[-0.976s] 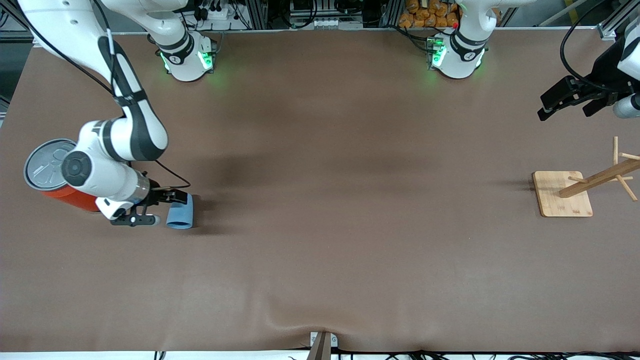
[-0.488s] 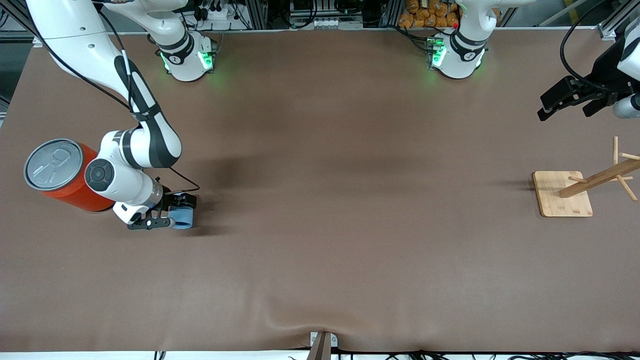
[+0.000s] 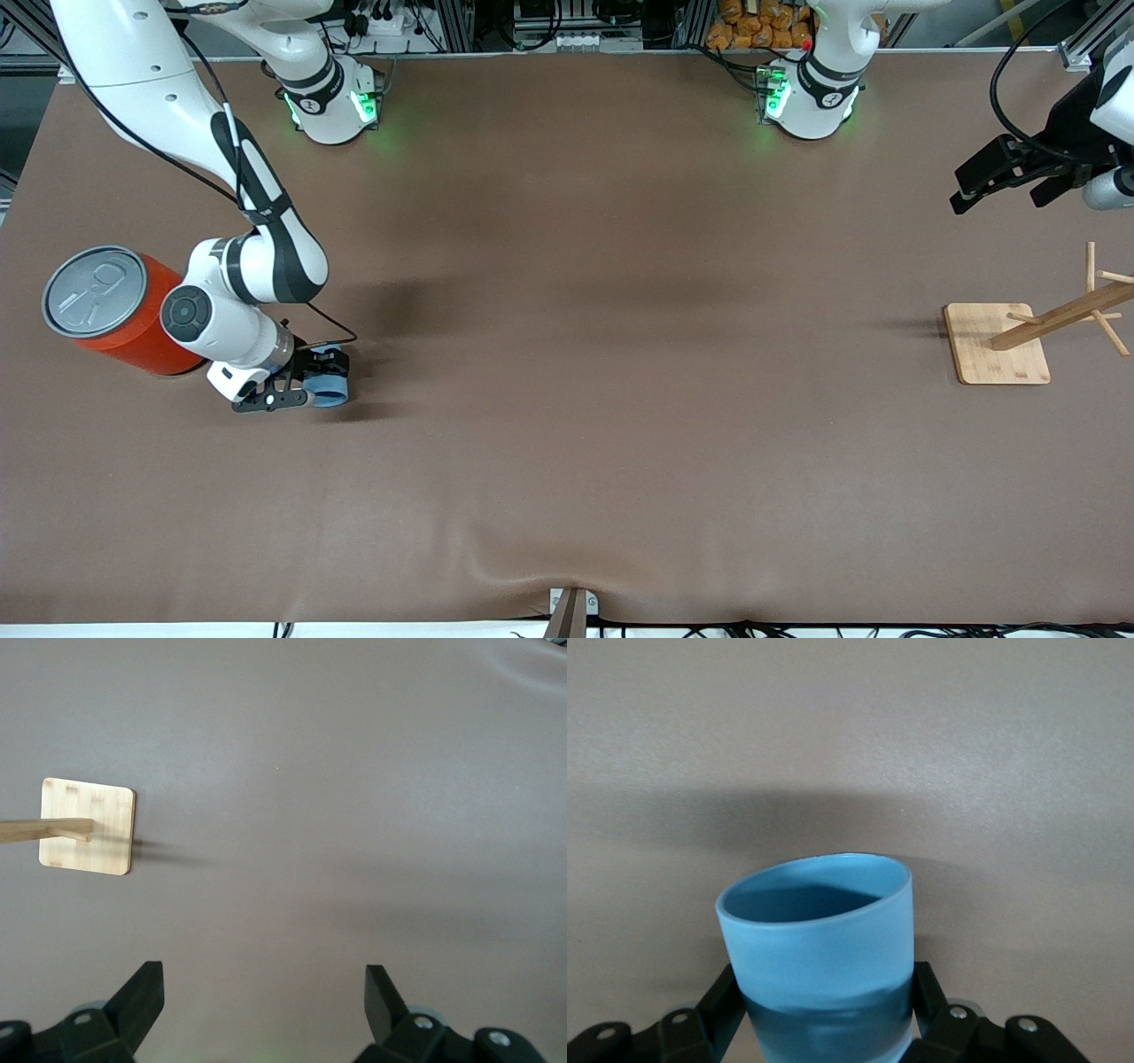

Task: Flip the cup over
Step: 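Lift the blue cup with the right gripper toward the table middle, then hold the blue cup with the right gripper while the left gripper approaches, then grasp the cup with the left gripper while the right gripper releases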

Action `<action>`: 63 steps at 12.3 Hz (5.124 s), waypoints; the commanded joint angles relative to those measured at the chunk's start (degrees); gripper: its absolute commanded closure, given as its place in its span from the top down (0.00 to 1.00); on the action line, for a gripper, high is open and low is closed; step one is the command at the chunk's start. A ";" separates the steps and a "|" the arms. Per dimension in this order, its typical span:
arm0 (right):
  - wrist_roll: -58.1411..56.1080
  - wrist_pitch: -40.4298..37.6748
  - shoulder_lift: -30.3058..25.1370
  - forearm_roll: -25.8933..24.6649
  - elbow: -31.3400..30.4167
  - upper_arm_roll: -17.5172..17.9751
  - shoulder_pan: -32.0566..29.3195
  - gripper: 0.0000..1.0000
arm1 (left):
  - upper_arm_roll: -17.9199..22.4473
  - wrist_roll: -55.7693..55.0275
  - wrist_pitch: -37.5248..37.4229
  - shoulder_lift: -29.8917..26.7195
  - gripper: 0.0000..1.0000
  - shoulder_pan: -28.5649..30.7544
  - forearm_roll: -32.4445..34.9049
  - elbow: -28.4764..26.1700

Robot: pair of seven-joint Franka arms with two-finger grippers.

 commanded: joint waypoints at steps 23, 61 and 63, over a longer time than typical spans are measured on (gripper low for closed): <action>-16.19 -10.75 18.36 -23.64 34.98 12.21 34.92 0.00 | -2.17 0.75 -0.61 1.21 1.00 -0.42 -0.83 0.83; -6.77 -36.04 5.20 -23.75 36.48 25.99 22.05 1.00 | -11.11 0.57 34.86 30.38 1.00 -3.85 -26.81 -13.56; -6.59 -40.00 1.86 -20.96 36.66 26.45 15.81 1.00 | -14.54 0.75 40.24 31.27 1.00 -3.85 -33.23 -17.70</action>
